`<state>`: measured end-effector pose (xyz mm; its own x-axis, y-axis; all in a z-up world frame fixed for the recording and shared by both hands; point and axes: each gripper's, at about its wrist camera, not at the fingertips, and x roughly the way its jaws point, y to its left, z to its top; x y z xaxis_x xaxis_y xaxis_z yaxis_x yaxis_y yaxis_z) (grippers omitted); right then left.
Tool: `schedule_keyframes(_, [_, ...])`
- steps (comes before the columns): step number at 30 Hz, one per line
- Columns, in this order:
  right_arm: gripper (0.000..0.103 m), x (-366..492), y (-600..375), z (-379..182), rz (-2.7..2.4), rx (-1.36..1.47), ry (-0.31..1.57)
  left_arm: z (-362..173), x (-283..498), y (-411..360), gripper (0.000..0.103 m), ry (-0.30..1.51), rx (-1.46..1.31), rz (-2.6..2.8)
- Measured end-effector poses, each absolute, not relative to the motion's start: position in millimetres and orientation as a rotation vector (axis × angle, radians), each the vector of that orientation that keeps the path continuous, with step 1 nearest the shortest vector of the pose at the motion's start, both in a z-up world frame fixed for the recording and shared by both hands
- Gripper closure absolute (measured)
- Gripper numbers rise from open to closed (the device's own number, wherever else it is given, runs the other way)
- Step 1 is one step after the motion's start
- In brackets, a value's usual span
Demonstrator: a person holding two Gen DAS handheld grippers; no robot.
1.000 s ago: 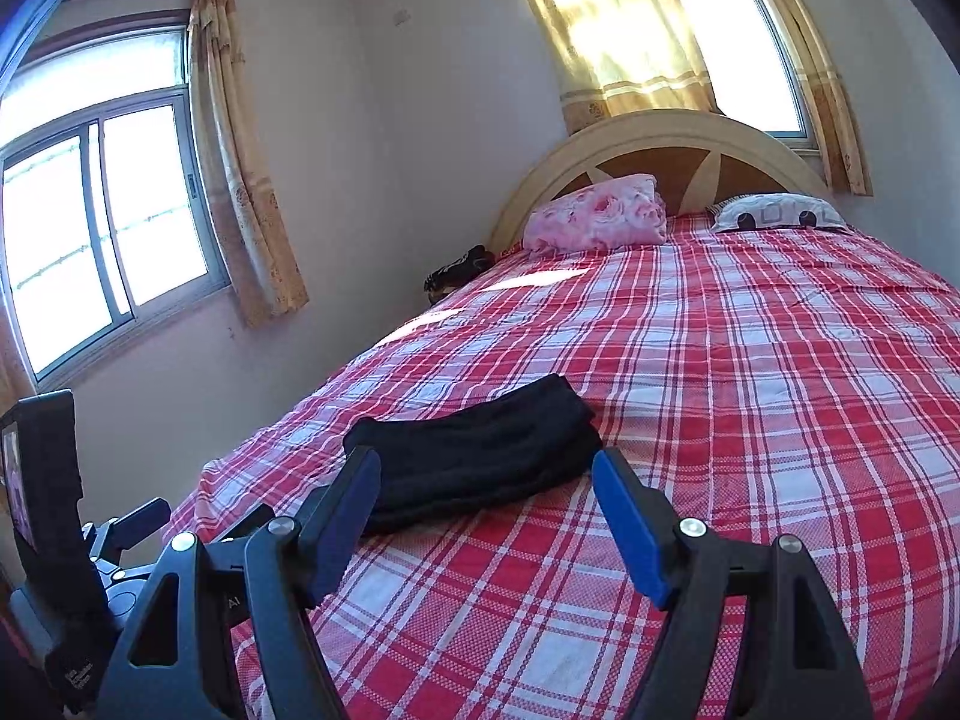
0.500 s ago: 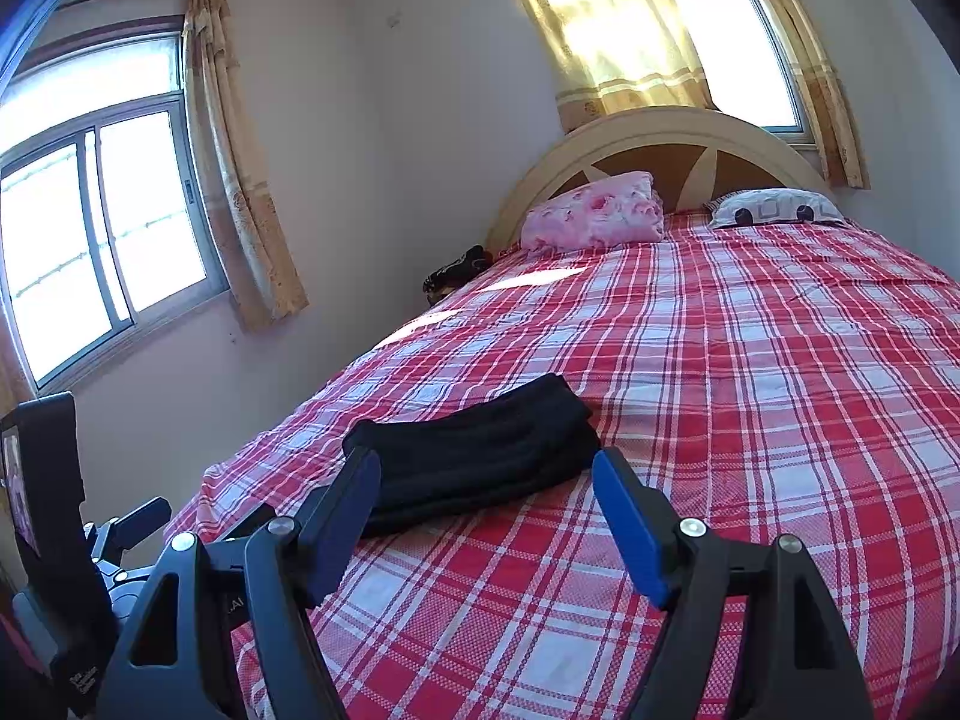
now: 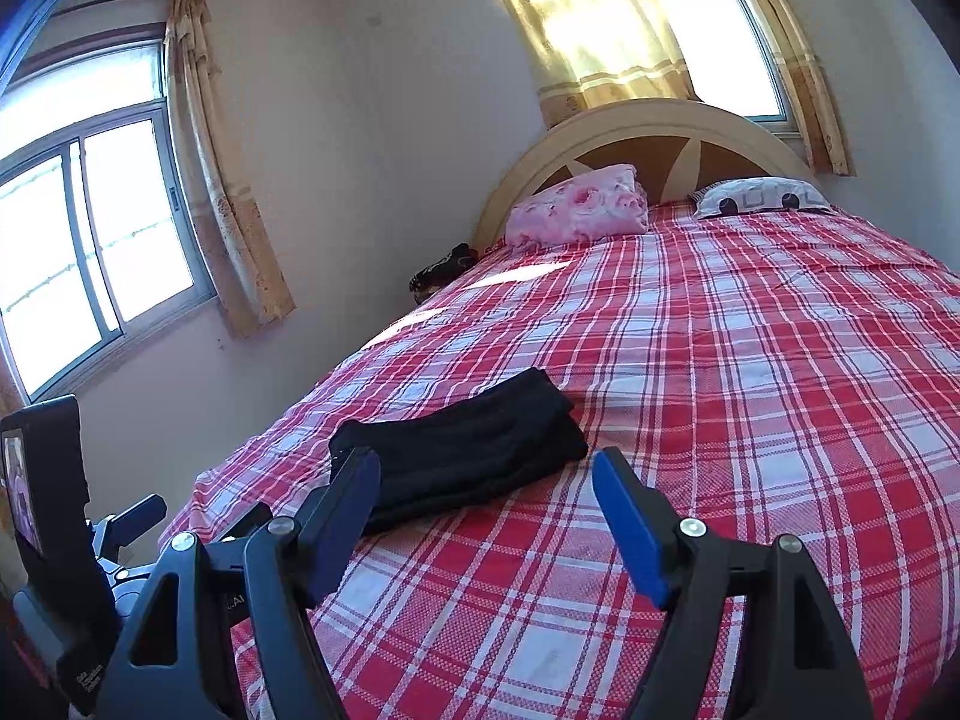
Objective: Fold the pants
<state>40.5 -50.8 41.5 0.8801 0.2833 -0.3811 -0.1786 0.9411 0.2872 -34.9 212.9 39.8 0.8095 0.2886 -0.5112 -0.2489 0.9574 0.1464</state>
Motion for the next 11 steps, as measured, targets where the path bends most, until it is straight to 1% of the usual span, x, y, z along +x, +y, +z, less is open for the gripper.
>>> schedule_keyframes(11, [0.028, 42, -59, 37, 0.221, 0.269, 0.443, 39, -33, 201, 0.000, 0.556, 0.075, 0.219])
